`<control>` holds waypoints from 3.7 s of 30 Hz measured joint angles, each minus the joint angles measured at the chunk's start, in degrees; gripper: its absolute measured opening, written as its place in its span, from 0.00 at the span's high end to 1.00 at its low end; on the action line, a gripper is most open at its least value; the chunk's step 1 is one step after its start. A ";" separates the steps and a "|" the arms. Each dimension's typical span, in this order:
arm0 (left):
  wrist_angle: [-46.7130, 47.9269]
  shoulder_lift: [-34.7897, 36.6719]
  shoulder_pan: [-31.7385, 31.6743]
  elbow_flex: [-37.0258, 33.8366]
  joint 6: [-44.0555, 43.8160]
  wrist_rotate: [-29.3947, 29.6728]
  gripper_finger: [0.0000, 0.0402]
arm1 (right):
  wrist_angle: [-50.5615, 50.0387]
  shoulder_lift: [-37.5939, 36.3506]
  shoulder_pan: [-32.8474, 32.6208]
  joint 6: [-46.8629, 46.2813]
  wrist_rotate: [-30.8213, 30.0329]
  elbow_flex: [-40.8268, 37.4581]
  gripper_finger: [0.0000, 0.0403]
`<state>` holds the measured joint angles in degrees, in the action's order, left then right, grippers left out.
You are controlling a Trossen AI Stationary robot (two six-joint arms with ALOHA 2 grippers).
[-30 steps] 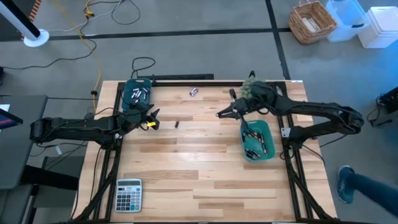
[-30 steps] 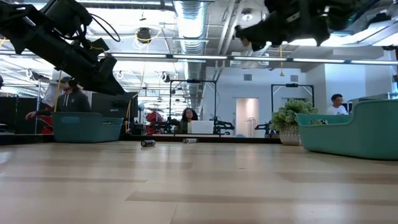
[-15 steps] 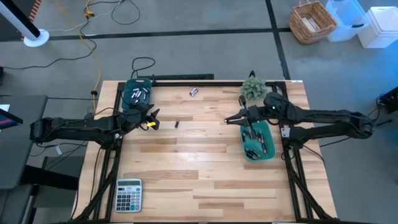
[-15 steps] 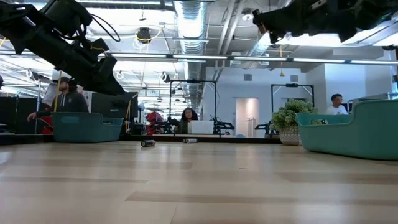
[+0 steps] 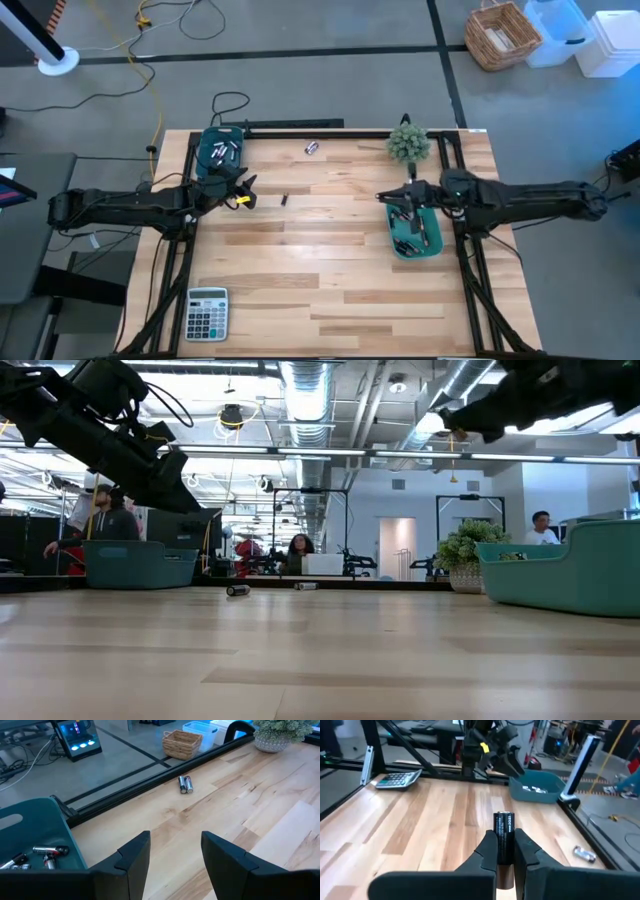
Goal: Sort batteries
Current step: Put the brown-block battery into the green bin, then put the black-silver battery into the blue bin
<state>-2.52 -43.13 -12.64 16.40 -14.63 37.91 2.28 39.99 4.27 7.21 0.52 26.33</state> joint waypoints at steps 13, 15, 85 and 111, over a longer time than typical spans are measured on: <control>0.02 0.02 0.00 0.00 -0.03 -0.01 0.58 | -27.44 -12.38 -11.66 -16.33 -19.63 0.00 0.93; 0.02 0.00 0.00 0.00 -0.13 0.00 0.58 | -31.51 -12.77 -12.53 -19.98 -21.54 0.00 0.93; -23.61 -41.52 -18.40 20.79 10.01 -26.46 0.64 | 4.42 16.39 4.52 -4.08 -24.14 0.09 0.62; 0.69 -72.13 -28.54 56.01 12.56 -36.89 0.64 | 5.07 17.44 4.50 -2.13 -23.97 0.09 0.62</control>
<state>-1.83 -115.27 -41.18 72.42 -2.07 1.03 7.35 57.43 8.78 5.08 -23.44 26.41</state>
